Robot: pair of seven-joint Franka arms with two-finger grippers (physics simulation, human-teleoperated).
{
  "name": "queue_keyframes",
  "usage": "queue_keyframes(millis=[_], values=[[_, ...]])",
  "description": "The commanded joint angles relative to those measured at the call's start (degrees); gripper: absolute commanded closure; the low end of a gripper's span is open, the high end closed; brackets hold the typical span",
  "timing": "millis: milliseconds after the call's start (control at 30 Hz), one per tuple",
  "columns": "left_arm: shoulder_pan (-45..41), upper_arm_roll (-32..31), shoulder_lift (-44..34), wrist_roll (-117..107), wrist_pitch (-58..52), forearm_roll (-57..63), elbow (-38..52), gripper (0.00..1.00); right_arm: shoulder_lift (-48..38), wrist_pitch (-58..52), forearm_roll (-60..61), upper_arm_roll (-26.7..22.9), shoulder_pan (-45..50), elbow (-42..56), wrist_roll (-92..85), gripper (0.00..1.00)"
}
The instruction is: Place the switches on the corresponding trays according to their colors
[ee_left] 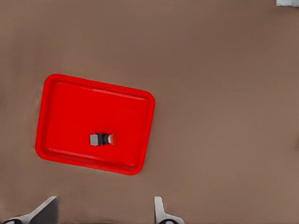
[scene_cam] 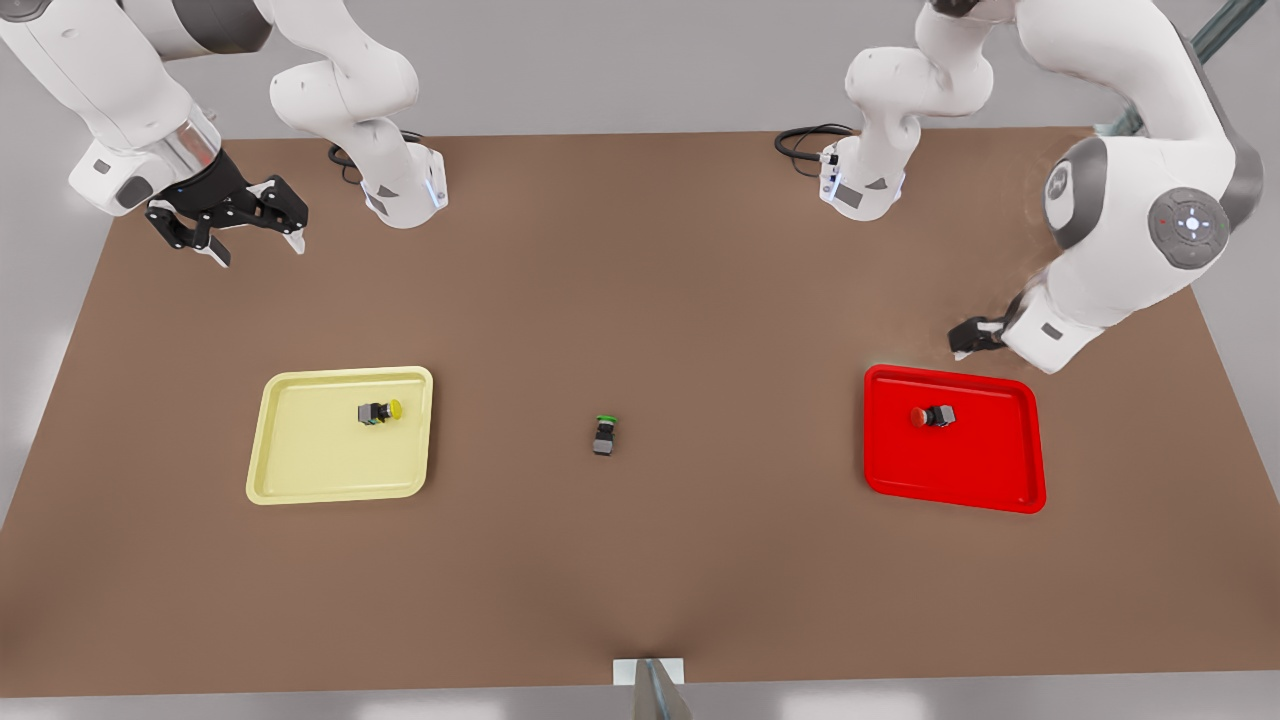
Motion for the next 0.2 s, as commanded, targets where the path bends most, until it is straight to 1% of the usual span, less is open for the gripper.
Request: queue_keyframes(millis=[0, 167], values=[[-4.65, -0.18, -0.01, -0.02, 0.05, -0.23, 0.00, 0.00, 0.00, 0.00, 0.00, 0.00, 0.00, 0.00, 0.00, 0.00], [-4.65, -0.71, -0.01, -0.28, -0.21, -0.32, 0.09, 0.00, 0.00, 0.00, 0.00, 0.00, 0.00, 0.00, 0.00, 0.00]])
